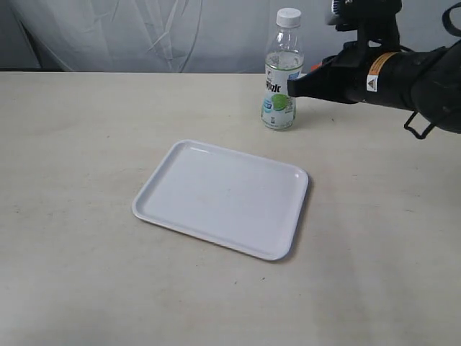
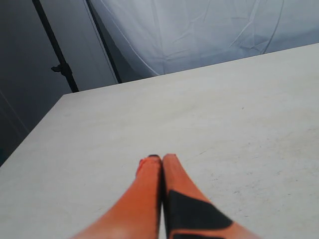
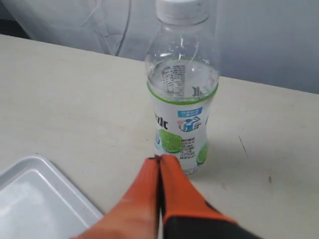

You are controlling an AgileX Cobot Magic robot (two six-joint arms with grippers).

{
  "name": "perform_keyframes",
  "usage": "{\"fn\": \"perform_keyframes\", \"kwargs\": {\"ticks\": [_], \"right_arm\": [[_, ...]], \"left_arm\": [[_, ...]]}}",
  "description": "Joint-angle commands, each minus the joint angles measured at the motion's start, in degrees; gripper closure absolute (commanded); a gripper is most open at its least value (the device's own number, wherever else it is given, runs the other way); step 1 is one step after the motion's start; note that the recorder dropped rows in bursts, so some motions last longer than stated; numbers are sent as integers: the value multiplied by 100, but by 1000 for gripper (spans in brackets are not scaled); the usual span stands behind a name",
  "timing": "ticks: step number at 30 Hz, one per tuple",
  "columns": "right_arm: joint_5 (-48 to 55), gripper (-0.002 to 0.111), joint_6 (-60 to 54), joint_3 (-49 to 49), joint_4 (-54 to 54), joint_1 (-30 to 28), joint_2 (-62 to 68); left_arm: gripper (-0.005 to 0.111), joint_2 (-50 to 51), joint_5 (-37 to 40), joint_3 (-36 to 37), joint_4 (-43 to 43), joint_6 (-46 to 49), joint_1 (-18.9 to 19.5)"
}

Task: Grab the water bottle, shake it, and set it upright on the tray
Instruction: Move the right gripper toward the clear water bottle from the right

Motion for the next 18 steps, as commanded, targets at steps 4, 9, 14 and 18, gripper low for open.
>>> {"fn": "perform_keyframes", "kwargs": {"ticks": [4, 9, 14, 18], "right_arm": [[-555, 109, -158, 29, -221, 9, 512], [-781, 109, -187, 18, -91, 9, 904], [-780, 109, -187, 18, -91, 9, 1136], [-766, 109, -187, 18, -67, 9, 1144]], "left_arm": [[107, -24, -75, 13, 31, -47, 5], [107, -24, -75, 13, 31, -47, 5], [107, -24, -75, 13, 31, -47, 5], [107, -24, -75, 13, 31, -47, 5]]}}
